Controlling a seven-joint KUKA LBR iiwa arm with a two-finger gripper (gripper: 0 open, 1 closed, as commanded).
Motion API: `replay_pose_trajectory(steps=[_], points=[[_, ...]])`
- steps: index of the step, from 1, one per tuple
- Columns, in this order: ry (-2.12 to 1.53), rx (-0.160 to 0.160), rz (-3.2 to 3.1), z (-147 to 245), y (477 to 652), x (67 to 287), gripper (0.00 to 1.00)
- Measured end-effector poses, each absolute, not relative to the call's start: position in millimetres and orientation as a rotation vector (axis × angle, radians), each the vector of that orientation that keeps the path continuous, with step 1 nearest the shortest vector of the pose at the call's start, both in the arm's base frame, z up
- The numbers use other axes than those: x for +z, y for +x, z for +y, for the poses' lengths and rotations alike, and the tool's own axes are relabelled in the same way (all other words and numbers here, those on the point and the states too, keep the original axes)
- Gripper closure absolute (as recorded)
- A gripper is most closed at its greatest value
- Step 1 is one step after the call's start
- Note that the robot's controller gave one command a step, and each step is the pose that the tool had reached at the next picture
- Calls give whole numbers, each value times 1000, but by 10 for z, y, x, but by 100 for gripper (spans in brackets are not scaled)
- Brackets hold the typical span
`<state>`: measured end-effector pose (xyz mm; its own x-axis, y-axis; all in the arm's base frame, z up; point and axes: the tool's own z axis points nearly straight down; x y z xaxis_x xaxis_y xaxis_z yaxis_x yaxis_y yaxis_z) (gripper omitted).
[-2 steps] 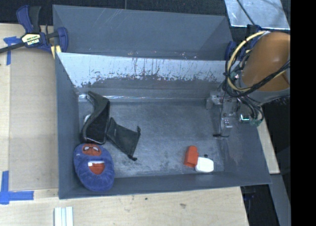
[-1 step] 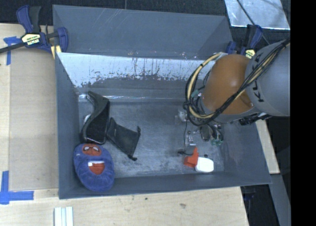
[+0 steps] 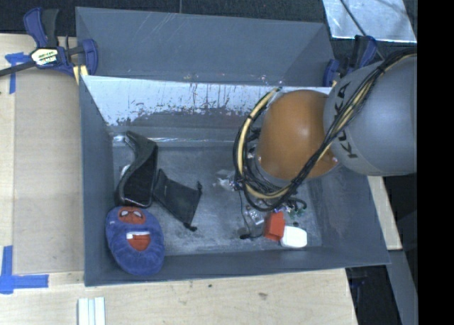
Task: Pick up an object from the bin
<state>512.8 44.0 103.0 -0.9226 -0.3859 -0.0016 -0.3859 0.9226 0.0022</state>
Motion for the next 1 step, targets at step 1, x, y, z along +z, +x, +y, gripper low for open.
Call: replay_pose_trajectory(steps=[1], points=[[-610, -8, 3076, -350, 5331, 1179, 0]])
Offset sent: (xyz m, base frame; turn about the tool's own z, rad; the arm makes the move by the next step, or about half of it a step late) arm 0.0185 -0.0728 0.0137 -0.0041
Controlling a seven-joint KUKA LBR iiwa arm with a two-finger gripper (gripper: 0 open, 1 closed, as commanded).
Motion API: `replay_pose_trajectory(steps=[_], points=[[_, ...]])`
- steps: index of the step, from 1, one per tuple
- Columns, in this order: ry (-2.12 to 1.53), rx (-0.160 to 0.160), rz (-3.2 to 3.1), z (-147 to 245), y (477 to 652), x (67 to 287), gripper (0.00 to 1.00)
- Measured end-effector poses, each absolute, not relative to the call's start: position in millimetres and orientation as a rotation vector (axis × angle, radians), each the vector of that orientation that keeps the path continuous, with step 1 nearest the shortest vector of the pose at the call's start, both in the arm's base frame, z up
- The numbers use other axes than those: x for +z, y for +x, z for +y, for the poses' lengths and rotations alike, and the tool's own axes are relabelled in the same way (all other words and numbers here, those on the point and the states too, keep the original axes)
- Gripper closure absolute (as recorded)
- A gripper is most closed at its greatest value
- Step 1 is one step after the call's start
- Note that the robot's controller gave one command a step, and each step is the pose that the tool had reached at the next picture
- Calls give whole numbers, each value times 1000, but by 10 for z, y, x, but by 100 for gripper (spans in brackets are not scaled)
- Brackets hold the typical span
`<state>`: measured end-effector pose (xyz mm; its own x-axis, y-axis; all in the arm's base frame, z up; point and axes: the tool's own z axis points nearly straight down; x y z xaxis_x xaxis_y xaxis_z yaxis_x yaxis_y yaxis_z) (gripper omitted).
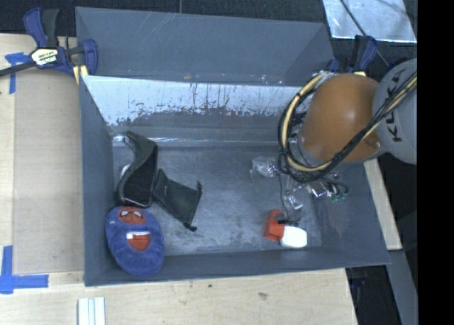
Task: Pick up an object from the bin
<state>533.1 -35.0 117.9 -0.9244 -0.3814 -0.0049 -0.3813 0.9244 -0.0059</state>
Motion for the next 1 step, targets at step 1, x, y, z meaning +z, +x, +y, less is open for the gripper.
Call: replay_pose_trajectory(steps=[1], points=[[-789, -1, 3036, -468, 4980, 711, 0]])
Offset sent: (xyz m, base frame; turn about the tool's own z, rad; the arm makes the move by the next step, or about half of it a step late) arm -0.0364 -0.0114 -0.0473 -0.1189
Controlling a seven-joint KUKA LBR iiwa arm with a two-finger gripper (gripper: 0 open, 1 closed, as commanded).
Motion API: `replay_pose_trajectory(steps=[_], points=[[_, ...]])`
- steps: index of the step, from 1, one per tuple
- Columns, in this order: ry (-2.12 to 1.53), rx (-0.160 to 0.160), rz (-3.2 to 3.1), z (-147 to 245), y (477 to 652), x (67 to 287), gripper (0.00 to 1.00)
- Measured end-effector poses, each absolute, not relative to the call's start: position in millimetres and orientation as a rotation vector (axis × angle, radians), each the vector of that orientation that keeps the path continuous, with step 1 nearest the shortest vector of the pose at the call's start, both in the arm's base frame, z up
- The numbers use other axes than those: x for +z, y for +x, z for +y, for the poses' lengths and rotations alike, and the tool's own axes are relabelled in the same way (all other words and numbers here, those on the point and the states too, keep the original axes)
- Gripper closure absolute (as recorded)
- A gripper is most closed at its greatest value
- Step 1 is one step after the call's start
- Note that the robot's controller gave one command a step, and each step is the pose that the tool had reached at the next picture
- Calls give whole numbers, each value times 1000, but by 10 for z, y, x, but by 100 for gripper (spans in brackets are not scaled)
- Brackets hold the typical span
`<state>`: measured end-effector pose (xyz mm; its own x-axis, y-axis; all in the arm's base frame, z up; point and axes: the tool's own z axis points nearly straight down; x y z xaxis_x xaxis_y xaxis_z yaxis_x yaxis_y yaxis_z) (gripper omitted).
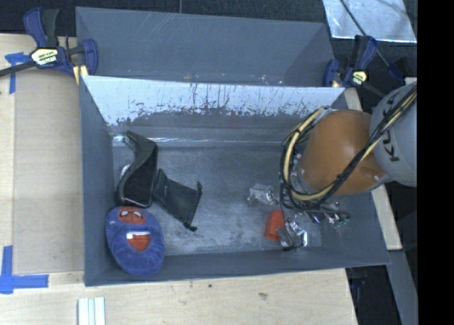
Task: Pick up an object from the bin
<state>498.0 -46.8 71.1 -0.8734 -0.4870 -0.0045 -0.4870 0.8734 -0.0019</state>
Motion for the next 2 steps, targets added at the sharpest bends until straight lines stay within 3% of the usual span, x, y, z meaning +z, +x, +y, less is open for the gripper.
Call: replay_pose_trajectory(steps=[1, 2], points=[[-792, 0, 3028, -447, 5002, 738, 100], [-803, -7, 3028, -636, 4982, 1734, 100]])
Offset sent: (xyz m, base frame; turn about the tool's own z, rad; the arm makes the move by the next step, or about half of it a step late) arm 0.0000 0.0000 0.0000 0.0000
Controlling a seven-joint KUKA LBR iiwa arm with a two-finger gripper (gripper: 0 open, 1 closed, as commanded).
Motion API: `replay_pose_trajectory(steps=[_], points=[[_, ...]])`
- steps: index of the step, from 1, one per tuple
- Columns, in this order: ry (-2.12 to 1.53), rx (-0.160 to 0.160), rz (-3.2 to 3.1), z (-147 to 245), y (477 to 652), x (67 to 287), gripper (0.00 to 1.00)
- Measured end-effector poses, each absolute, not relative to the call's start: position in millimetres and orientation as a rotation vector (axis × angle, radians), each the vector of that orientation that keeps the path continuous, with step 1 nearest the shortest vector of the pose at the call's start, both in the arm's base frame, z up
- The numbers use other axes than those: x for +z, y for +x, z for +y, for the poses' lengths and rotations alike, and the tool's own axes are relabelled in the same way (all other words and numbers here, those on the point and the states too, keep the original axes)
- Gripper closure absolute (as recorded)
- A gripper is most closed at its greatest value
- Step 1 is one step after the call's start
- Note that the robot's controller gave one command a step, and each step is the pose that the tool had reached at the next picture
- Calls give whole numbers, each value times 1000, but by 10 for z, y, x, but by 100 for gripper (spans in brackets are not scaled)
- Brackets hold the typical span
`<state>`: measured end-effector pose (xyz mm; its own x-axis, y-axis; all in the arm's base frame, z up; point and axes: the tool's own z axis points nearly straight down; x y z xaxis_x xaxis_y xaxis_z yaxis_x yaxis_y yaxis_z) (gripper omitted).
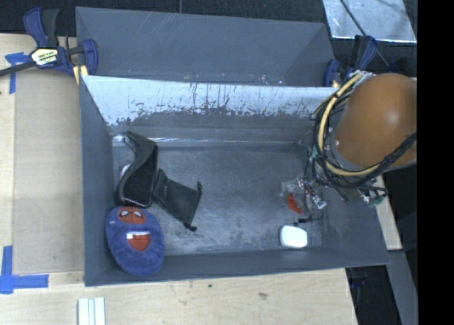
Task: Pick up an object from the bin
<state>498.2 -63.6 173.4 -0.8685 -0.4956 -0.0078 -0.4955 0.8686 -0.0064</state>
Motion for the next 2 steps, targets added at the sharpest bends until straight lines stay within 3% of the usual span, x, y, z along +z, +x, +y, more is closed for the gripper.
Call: replay_pose_trajectory(steps=[1, 2], points=[[-824, -3, 3024, -580, 5143, 1962, 100], [-857, -7, 3008, -516, 5431, 3765, 100]])
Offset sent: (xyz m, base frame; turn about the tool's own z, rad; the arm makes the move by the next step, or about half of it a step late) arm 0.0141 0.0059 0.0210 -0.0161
